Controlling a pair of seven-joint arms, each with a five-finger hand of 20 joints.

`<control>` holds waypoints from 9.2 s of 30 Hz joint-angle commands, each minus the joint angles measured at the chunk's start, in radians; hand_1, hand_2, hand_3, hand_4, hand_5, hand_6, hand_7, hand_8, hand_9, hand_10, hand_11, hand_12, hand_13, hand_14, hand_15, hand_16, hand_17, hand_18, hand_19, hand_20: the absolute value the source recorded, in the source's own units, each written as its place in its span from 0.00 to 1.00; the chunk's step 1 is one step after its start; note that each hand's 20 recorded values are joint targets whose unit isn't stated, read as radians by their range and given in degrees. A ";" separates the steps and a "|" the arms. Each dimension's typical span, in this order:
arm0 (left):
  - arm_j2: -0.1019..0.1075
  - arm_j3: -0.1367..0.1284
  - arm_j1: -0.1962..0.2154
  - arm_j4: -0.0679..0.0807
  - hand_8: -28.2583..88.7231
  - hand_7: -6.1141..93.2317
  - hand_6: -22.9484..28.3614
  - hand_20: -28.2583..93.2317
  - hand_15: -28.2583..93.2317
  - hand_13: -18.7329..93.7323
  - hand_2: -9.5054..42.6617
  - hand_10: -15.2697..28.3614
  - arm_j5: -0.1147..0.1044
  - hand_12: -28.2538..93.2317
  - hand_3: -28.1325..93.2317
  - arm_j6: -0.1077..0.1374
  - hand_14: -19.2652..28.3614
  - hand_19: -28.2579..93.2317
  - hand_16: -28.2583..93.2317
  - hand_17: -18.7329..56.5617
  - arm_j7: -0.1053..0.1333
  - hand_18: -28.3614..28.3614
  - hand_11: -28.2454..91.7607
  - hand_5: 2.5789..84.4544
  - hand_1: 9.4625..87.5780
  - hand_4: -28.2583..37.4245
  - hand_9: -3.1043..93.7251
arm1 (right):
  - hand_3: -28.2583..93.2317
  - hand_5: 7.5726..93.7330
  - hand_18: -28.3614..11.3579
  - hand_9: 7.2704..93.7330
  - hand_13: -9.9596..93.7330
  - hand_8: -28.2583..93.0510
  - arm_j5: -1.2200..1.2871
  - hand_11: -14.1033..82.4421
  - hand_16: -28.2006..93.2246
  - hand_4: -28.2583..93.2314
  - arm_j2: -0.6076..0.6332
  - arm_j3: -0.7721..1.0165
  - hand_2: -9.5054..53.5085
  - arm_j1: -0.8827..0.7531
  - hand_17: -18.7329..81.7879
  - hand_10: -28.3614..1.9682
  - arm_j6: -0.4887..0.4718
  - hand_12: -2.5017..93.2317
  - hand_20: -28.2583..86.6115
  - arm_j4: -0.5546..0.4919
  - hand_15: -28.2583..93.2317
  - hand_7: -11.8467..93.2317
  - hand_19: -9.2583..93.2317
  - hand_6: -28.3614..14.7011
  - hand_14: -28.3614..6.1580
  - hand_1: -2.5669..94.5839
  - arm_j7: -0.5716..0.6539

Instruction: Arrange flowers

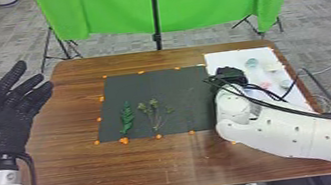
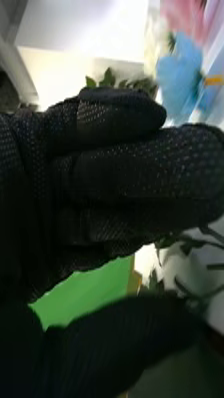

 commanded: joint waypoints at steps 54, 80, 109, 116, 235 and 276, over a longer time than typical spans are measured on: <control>-0.006 -0.058 0.076 -0.038 0.16 0.21 0.61 0.27 0.60 0.37 0.35 0.80 0.013 0.32 0.86 0.037 0.96 0.73 0.17 0.14 -0.025 0.95 0.44 0.37 0.11 0.00 0.35 | 0.83 0.93 0.22 1.00 0.97 0.31 -0.091 0.49 0.40 0.00 -0.014 0.154 0.00 -0.251 0.72 0.68 -0.012 0.24 0.55 -0.329 0.68 0.30 1.00 0.62 0.69 0.59 -0.046; -0.005 -0.054 0.080 -0.039 0.16 0.21 0.61 0.28 0.60 0.37 0.35 0.79 0.014 0.32 0.86 0.043 0.96 0.73 0.17 0.14 -0.028 0.94 0.44 0.38 0.13 0.00 0.35 | 0.82 0.83 0.21 0.99 0.96 0.15 -0.043 0.47 0.38 0.02 -0.023 0.220 0.00 -0.294 0.73 0.61 -0.065 0.21 0.57 -0.362 0.69 0.29 1.00 0.59 0.66 0.42 -0.017; -0.002 -0.069 0.098 -0.046 0.16 0.21 0.61 0.28 0.60 0.37 0.35 0.80 0.010 0.32 0.86 0.054 0.96 0.73 0.17 0.14 -0.013 0.94 0.44 0.38 0.13 0.00 0.35 | 0.83 0.84 0.16 1.00 0.97 0.15 0.061 0.46 0.38 0.07 0.160 0.388 0.28 -0.485 0.75 0.51 -0.092 0.21 0.58 -0.528 0.69 0.26 1.00 0.53 0.58 0.28 -0.083; 0.001 -0.062 0.082 -0.041 0.16 0.21 0.61 0.28 0.60 0.37 0.35 0.80 0.012 0.32 0.87 0.051 0.96 0.73 0.17 0.14 -0.027 0.94 0.44 0.38 0.13 0.00 0.35 | 0.83 0.85 0.15 1.00 0.97 0.15 0.081 0.46 0.38 0.07 0.135 0.350 0.29 -0.460 0.74 0.50 -0.080 0.21 0.59 -0.531 0.69 0.26 1.00 0.54 0.58 0.27 -0.109; 0.119 0.014 -0.194 0.016 0.16 0.20 0.61 0.29 0.61 0.37 0.35 0.80 0.019 0.32 0.86 0.008 0.96 0.76 0.17 0.16 -0.005 0.96 0.44 0.37 0.12 0.00 0.35 | 0.82 0.92 0.29 1.00 0.96 0.28 0.013 0.41 0.40 0.00 -0.338 -0.295 0.00 0.290 0.72 0.70 0.292 0.28 0.49 -0.115 0.66 0.30 1.00 0.70 0.73 0.58 -0.335; 0.197 0.187 -0.395 0.066 0.16 0.21 0.61 0.28 0.60 0.37 0.35 0.80 -0.006 0.32 0.86 -0.031 0.96 0.76 0.17 0.16 0.089 0.96 0.44 0.37 0.12 0.00 0.35 | 0.74 0.86 0.26 0.99 0.94 0.24 0.085 0.47 0.40 0.00 -0.488 -0.581 0.00 0.501 0.67 0.70 0.334 0.22 0.54 -0.032 0.69 0.28 1.00 0.72 0.72 0.53 -0.229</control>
